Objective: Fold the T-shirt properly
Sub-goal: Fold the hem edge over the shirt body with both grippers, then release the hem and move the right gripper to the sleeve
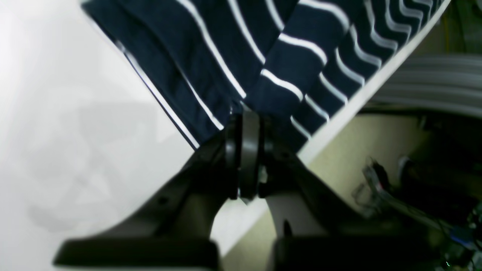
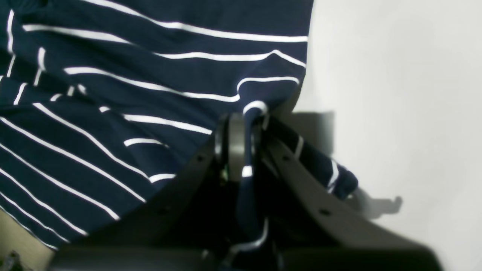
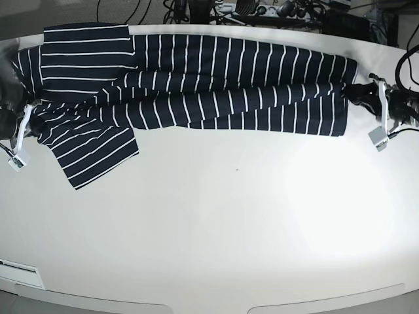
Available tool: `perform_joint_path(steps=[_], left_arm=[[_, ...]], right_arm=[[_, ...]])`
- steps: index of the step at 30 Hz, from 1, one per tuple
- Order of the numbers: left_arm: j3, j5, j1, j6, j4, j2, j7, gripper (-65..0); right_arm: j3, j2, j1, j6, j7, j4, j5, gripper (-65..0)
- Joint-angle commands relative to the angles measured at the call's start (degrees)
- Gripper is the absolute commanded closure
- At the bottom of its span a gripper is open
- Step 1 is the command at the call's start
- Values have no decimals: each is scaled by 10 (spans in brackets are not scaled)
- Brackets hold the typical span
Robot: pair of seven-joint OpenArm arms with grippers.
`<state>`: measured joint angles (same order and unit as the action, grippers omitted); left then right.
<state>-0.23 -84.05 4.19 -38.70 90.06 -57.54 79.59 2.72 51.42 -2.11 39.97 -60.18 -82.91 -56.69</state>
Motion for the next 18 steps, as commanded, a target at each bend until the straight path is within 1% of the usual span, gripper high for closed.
perform_joint_path(steps=[1,2,3,4,6,8,10,11,12,14,18], left_arm=[[-7,-9,2,-8,6,-20,4,-180],[-7,-6,9,-8,6,-20,4,-267],[-7,10,13,-7,6,-19,4,-336],[-7,29,17,-6,6,-20,4,-367],[-7,75,20,-2,6,-20,4,-370],[-7,114,20,6,6,-20,4,-370],[-7,138,20,17,6,-20,4,-370],[-7,142,20,24,6,-20,4,-370],[-7,144,20,26,6,-20,3,-370],[-7,144,20,25,6,-20,-8,-370],[-7,144,20,26,6,-19,-16,-370]], right_arm=[[7,20,12,0,6,-6,-2,-206],[7,20,12,0,7,-6,-3,-305],[7,19,16,0,7,-6,-3,-385],[7,19,22,0,7,-6,-3,-429],[7,19,35,0,7,-6,-15,-437],[7,19,50,0,9,-6,-52,-437],[7,19,59,0,43,-6,-77,-437],[7,17,59,-10,73,-6,-78,-437],[7,9,59,-19,101,-6,-67,-437],[7,-18,60,-35,141,-6,1,-437],[7,-84,62,-84,186,-5,126,-437]])
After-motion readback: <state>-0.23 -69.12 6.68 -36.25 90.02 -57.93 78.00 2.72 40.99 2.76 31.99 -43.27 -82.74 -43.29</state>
